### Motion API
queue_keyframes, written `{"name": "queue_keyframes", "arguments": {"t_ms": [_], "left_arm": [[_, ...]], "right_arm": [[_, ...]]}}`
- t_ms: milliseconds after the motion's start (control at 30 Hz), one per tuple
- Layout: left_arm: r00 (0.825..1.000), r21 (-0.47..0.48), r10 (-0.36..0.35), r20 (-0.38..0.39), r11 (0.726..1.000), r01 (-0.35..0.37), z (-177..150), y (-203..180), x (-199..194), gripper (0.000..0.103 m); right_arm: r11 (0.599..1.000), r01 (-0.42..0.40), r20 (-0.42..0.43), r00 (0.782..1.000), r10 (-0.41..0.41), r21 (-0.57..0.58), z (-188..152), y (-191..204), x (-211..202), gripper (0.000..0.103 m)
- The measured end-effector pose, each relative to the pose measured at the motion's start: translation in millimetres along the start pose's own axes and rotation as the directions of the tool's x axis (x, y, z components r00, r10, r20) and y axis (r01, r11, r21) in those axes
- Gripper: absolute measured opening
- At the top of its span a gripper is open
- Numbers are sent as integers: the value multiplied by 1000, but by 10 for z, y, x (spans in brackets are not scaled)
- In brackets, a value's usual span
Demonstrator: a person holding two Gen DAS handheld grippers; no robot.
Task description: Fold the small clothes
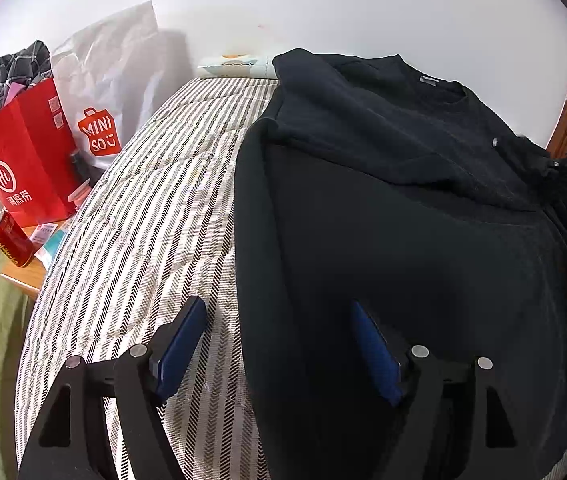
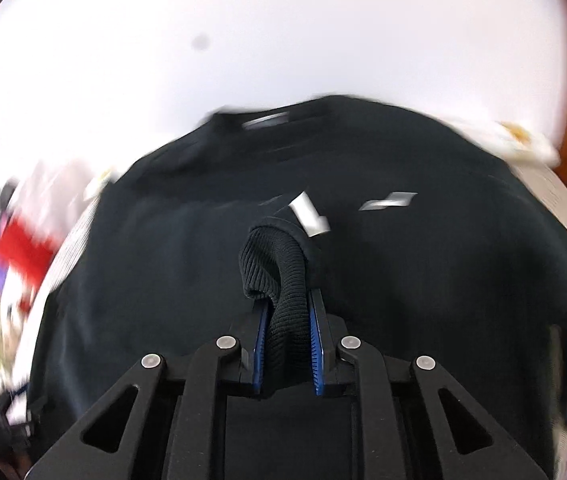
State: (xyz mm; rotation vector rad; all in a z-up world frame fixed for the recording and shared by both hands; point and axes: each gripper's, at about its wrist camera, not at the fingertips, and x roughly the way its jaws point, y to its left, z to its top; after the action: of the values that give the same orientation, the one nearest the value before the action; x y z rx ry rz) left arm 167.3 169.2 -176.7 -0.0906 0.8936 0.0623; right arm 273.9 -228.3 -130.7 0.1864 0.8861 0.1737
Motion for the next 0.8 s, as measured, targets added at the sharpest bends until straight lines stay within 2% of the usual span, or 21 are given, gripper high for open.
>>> {"name": "queue_keyframes", "arguments": {"t_ms": [67,167,333,433,667,800], "left_arm": [[1000,-1,0,-1,1000,0,2,-2,0,76],[1000,14,16,-4,1000,-16,-9,-16,-10,80],[1000,11,12,-26,1000,-12,-92,15,-104,80],[999,14,4,-42,1000,-4,-178,43,-194,80],[998,4,-23,-58,1000,24,-421,105,-454,77],[999,17,-24,-45,1000,25,-594,100,-589,68]], "right_arm": [[994,62,1,998,-62,92,59,-365,-56,28],[979,130,-7,991,-130,160,28,-691,-190,33],[973,182,-14,983,-182,142,-326,-828,-537,55],[967,246,-34,969,-245,63,-599,-812,-727,56],[938,347,-60,936,-348,-23,-1301,-919,-1145,61],[940,342,-74,937,-342,-11,-1743,-1031,-1336,63]]}}
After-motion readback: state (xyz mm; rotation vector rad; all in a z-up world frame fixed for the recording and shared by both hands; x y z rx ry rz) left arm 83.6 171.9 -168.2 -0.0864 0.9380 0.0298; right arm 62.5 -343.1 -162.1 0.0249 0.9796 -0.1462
